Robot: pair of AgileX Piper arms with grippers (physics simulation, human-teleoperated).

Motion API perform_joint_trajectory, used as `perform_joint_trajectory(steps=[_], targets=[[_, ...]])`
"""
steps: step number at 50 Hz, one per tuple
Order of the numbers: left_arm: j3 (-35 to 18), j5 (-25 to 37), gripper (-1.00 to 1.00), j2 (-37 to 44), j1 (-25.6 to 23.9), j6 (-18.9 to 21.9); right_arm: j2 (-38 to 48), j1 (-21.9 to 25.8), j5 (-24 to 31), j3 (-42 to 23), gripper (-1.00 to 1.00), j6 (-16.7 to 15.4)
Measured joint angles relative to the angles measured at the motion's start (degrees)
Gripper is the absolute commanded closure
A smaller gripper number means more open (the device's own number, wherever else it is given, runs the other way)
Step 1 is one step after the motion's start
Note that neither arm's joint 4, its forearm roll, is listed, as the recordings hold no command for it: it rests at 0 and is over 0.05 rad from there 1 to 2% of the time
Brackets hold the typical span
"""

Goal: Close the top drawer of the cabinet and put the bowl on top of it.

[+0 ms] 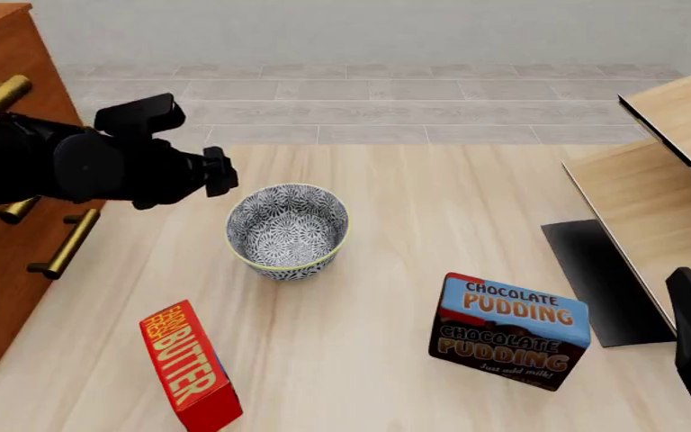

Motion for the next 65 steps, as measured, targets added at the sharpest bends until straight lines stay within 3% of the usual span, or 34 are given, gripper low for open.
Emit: perform_joint_trajectory(steps=[65], targets=[[-1.0, -5.0, -1.00, 11.1, -0.7, -2.4, 0.0, 0.0, 0.0, 0.0, -1.00, 0.0]])
